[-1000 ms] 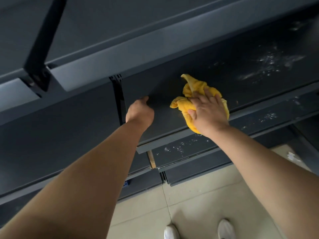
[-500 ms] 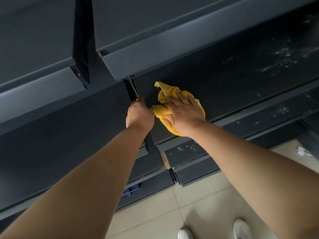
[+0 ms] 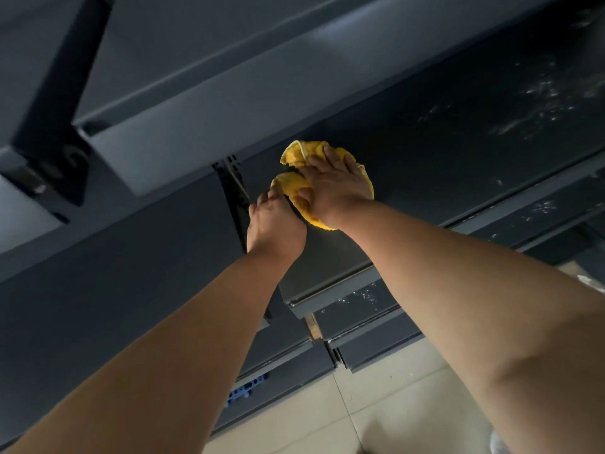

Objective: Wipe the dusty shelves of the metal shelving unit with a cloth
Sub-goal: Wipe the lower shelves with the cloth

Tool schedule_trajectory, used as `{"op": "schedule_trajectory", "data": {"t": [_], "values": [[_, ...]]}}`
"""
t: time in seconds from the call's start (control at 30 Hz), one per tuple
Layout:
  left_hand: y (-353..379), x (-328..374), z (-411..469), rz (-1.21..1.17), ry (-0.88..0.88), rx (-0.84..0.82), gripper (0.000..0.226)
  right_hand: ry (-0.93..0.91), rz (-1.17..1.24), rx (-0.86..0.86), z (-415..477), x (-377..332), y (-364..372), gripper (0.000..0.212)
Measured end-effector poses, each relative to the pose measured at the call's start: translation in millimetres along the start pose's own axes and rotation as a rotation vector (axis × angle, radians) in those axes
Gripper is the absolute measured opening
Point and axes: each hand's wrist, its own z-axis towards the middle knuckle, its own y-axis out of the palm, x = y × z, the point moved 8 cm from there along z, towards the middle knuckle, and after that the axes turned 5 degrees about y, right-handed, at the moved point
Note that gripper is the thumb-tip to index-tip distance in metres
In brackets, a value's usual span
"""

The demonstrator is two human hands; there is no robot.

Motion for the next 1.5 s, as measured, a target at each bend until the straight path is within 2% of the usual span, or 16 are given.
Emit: {"op": "schedule_trajectory", "data": {"t": [0.13,0.33,0.5,0.87,1.03,1.17,1.33,1.5], "values": [[7.3,33.8,11.8,0.059,0.042,-0.032,0.052,0.022,0.006,0.015,11.5,31.7,-9.0,0.057],[34.9,86.8,22.6,0.091,-0.016,-0.098,0.042,0.042,0.003,0.007,27.0,95.2,-27.7,0.057],[66.4,133.3,34.2,0.171,-0.044,-0.183,0.047,0.028,0.001,0.010,33.7,149.9,-41.6,0.056],[73.3,147.0,40.7,0.437,-0.173,-0.250,0.054,0.098,-0.041,0.007,26.3,270.1,-66.4,0.057],[78.3,149.3,46.6,0.455,-0.251,-0.241,0.058,0.048,-0.051,0.015,6.5,275.4,-66.9,0.054],[82.2,137.8,42.4,0.396,-0.213,-0.218,0.064,0.024,-0.052,0.024,-11.9,273.8,-67.5,0.053],[84.4,132.2,34.6,0.346,-0.111,-0.233,0.064,0.003,-0.036,0.052,-42.3,252.7,-63.0,0.057],[92.9,152.3,9.2,0.381,0.142,-0.238,0.052,-0.046,-0.064,0.052,-71.2,211.0,-50.7,0.064]]}}
